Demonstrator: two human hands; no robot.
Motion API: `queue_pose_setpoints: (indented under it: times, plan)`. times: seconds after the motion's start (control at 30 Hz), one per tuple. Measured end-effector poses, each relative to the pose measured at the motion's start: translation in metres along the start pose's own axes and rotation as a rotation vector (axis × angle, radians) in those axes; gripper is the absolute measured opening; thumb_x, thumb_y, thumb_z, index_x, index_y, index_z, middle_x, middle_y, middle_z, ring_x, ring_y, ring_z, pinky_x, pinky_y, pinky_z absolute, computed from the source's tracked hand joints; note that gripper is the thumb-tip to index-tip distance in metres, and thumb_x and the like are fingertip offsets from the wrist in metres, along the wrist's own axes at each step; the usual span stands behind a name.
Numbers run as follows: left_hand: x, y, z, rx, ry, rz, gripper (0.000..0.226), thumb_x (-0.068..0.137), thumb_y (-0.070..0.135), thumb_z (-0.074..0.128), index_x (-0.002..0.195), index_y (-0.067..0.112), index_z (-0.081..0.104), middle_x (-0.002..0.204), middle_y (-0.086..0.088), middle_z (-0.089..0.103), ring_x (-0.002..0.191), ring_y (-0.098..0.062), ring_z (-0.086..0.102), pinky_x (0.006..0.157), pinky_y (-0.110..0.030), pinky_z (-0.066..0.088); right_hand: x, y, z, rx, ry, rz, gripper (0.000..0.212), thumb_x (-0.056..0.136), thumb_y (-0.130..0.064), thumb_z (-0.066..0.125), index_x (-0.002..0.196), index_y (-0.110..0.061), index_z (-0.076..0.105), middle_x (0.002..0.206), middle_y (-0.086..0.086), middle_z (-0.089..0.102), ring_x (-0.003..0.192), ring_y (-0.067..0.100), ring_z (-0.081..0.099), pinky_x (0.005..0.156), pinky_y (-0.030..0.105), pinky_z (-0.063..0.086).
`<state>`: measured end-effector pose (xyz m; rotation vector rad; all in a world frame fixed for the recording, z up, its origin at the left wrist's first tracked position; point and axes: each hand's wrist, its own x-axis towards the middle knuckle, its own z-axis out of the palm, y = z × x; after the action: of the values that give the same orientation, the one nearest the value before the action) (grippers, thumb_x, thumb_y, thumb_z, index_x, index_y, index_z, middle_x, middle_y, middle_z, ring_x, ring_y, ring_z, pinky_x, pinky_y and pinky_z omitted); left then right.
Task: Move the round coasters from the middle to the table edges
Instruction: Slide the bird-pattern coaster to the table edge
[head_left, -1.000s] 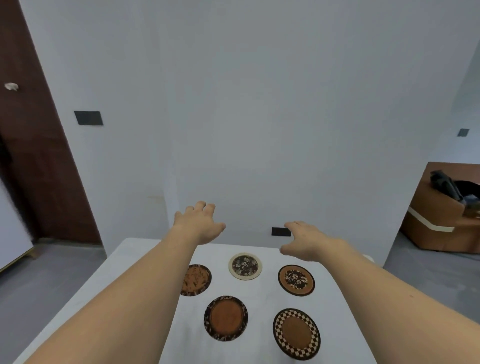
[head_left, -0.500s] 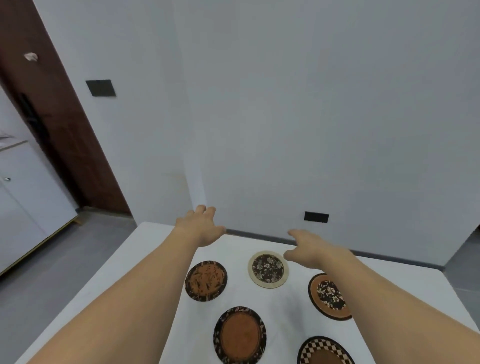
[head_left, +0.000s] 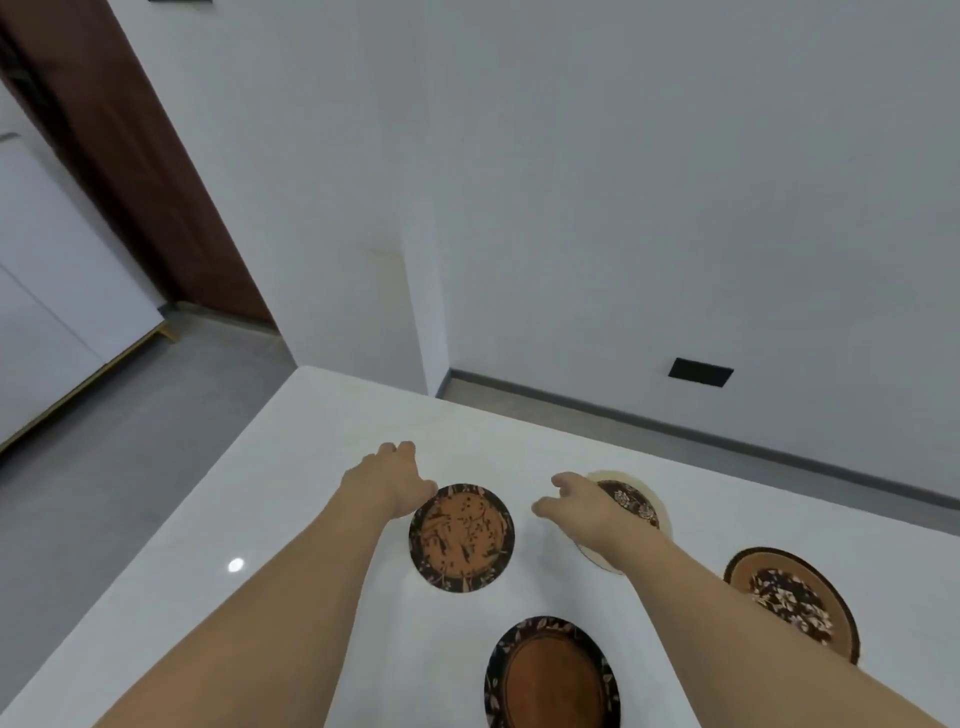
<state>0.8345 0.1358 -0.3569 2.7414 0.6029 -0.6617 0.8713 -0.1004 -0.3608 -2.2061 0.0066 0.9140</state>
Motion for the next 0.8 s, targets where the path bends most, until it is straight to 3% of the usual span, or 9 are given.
queue_pose_setpoints:
  times: [0.17, 0.23, 0.3, 0.33, 0.47, 0.53, 0.6, 0.7, 0.8]
  plan:
    - [0.056, -0.012, 0.062, -0.119, -0.084, -0.02, 0.06, 0.09, 0.046, 0.054, 0.138, 0.012, 0.039, 0.136, -0.01, 0.048, 0.12, -0.029, 0.053, 0.095, -0.041, 0.048, 0.066, 0.017, 0.05, 0.267, -0.046, 0.197, 0.066, 0.091, -0.025, 0.054, 0.148, -0.008, 0.025, 0.151, 0.01, 0.032, 0.135, 0.029, 0.035, 0.109, 0.04, 0.033]
    - [0.07, -0.015, 0.084, -0.189, -0.108, -0.044, 0.056, 0.09, 0.045, 0.055, 0.133, 0.011, 0.043, 0.127, -0.01, 0.053, 0.113, -0.029, 0.056, 0.093, -0.041, 0.05, 0.085, 0.027, 0.067, 0.348, -0.048, 0.28, 0.045, 0.089, -0.02, 0.054, 0.131, -0.009, 0.042, 0.12, 0.008, 0.051, 0.105, 0.026, 0.052, 0.086, 0.036, 0.047]
    - [0.078, -0.016, 0.102, -0.257, -0.098, -0.085, 0.053, 0.089, 0.045, 0.057, 0.127, 0.01, 0.048, 0.122, -0.012, 0.053, 0.111, -0.03, 0.056, 0.093, -0.043, 0.051, 0.098, 0.034, 0.081, 0.406, 0.038, 0.341, 0.007, 0.086, -0.011, 0.05, 0.091, -0.012, 0.046, 0.081, 0.004, 0.043, 0.065, 0.017, 0.041, 0.053, 0.026, 0.035]
    - [0.08, -0.018, 0.109, -0.272, -0.069, -0.105, 0.051, 0.088, 0.044, 0.058, 0.124, 0.009, 0.049, 0.12, -0.012, 0.053, 0.11, -0.03, 0.055, 0.092, -0.044, 0.052, 0.105, 0.037, 0.088, 0.441, 0.088, 0.376, 0.009, 0.084, -0.007, 0.048, 0.08, -0.012, 0.042, 0.076, 0.005, 0.04, 0.06, 0.017, 0.035, 0.049, 0.025, 0.027]
    - [0.087, -0.023, 0.13, -0.379, 0.044, -0.174, 0.035, 0.087, 0.033, 0.06, 0.11, 0.01, 0.051, 0.108, -0.009, 0.053, 0.1, -0.029, 0.057, 0.079, -0.037, 0.051, 0.12, 0.04, 0.11, 0.591, 0.204, 0.454, 0.023, 0.08, 0.002, 0.044, 0.063, -0.011, 0.035, 0.066, 0.008, 0.038, 0.057, 0.019, 0.032, 0.051, 0.028, 0.023]
    - [0.092, -0.028, 0.134, -0.528, 0.037, -0.196, 0.011, 0.086, 0.021, 0.056, 0.089, 0.011, 0.053, 0.089, -0.006, 0.054, 0.081, -0.024, 0.056, 0.067, -0.032, 0.044, 0.123, 0.04, 0.117, 0.659, 0.209, 0.47, 0.026, 0.082, 0.004, 0.045, 0.062, -0.01, 0.038, 0.065, 0.007, 0.037, 0.06, 0.019, 0.034, 0.054, 0.03, 0.027]
    - [0.096, -0.033, 0.136, -0.725, -0.011, -0.221, 0.016, 0.086, 0.012, 0.052, 0.071, 0.012, 0.047, 0.071, -0.005, 0.05, 0.065, -0.021, 0.049, 0.062, -0.031, 0.039, 0.123, 0.036, 0.123, 0.71, 0.185, 0.466, 0.022, 0.082, 0.007, 0.045, 0.067, -0.01, 0.043, 0.072, 0.009, 0.039, 0.07, 0.021, 0.036, 0.062, 0.032, 0.031]
    - [0.094, -0.035, 0.131, -0.879, -0.044, -0.239, 0.016, 0.088, 0.011, 0.052, 0.072, 0.01, 0.051, 0.073, -0.007, 0.053, 0.069, -0.022, 0.05, 0.065, -0.033, 0.04, 0.115, 0.031, 0.125, 0.652, 0.202, 0.386, 0.023, 0.077, 0.009, 0.042, 0.068, -0.011, 0.048, 0.074, 0.011, 0.043, 0.072, 0.024, 0.036, 0.065, 0.035, 0.032]
    - [0.083, -0.028, 0.118, -0.921, -0.013, -0.214, 0.02, 0.09, 0.013, 0.052, 0.071, 0.012, 0.053, 0.071, -0.003, 0.055, 0.065, -0.018, 0.05, 0.063, -0.03, 0.041, 0.098, 0.029, 0.109, 0.637, 0.279, 0.322, 0.019, 0.083, 0.005, 0.043, 0.079, -0.005, 0.06, 0.083, 0.012, 0.06, 0.075, 0.023, 0.053, 0.07, 0.039, 0.051]
